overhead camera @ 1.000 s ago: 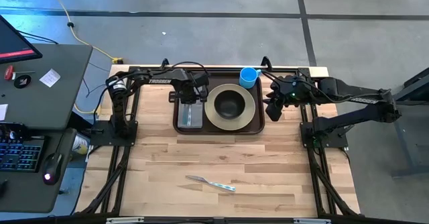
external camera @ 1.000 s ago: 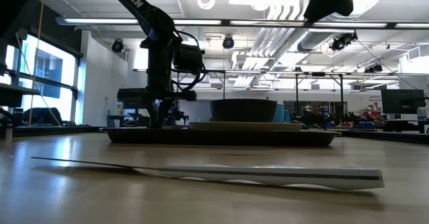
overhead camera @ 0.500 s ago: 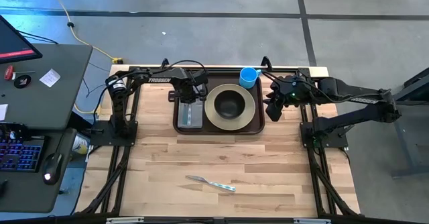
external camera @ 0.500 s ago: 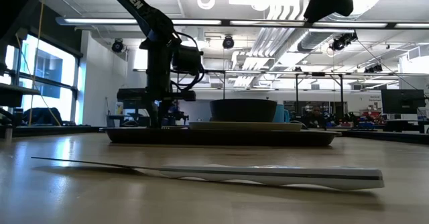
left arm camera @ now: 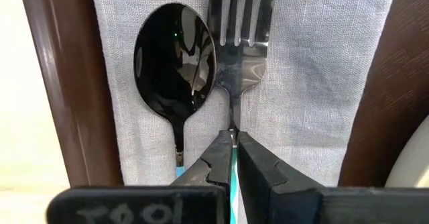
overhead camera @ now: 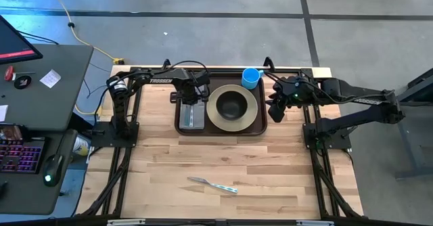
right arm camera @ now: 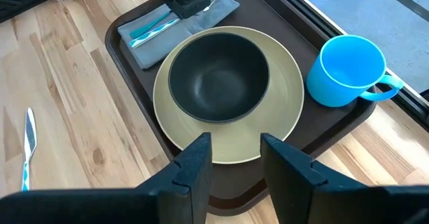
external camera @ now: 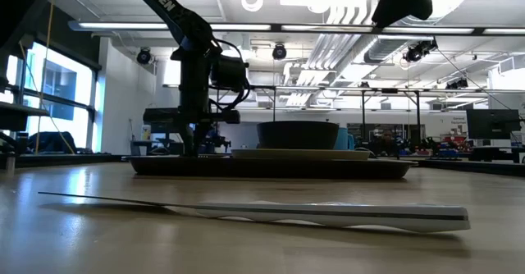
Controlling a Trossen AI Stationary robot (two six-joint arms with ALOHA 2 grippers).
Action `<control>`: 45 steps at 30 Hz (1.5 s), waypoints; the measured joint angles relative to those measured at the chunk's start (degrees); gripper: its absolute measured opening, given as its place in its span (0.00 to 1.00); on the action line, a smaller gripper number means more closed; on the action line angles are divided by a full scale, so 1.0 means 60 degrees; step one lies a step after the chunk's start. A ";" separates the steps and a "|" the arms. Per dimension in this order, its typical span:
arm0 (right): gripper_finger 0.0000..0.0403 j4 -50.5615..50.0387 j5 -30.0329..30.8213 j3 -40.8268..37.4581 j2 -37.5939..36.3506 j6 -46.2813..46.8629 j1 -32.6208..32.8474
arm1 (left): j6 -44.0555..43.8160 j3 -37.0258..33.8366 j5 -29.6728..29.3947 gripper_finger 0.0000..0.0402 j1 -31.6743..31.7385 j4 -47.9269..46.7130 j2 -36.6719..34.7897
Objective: Set up tray
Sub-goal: Put the blue fork on the gray napkin to the right of the blue spoon, then put the blue knife on the gray napkin to the right of the blue fork
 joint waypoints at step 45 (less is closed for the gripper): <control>0.29 0.0072 -0.0966 0.0000 0.0000 0.0937 0.0011 | 0.2236 0.2663 -0.0816 0.25 -0.0258 -0.3163 -0.0079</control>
